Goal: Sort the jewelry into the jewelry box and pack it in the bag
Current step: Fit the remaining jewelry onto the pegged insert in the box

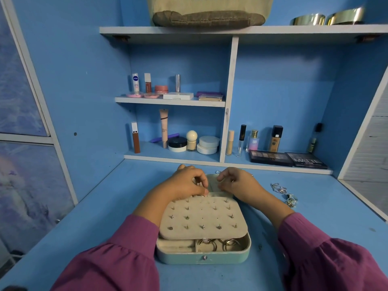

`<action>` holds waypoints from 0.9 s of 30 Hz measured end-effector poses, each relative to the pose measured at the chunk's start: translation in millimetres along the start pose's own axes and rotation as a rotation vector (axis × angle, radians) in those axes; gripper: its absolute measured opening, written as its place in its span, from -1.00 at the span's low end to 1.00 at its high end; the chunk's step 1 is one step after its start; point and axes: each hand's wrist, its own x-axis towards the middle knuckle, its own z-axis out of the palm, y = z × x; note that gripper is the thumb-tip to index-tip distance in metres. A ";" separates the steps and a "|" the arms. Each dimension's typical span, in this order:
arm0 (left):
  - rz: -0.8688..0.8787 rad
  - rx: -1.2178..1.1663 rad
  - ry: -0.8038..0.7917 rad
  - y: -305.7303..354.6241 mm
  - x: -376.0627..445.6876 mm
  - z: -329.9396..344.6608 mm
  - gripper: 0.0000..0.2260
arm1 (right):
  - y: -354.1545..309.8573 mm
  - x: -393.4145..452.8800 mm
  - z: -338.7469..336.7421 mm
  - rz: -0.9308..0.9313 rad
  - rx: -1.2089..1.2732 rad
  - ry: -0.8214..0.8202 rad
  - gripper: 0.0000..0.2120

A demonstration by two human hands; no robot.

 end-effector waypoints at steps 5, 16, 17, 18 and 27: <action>0.062 -0.240 0.106 0.9 0.3 -7.1 -0.95 | 2.9 11.5 -27.2 0.021 0.057 0.291 -0.92; -0.003 -0.410 0.233 -2.5 15.7 -4.0 -0.92 | 26.7 46.7 -33.9 0.155 -0.335 0.305 -0.85; -0.012 -0.438 0.242 -3.0 16.7 -3.7 -0.91 | 28.8 49.7 -35.5 0.187 -0.401 0.302 -0.86; -0.019 -0.462 0.248 -2.9 17.2 -3.3 -0.90 | 30.6 51.4 -37.1 0.220 -0.459 0.301 -0.87; -0.045 -0.558 0.261 -0.5 19.6 -1.7 -0.87 | 32.2 52.4 -32.0 0.312 -0.629 0.205 -0.84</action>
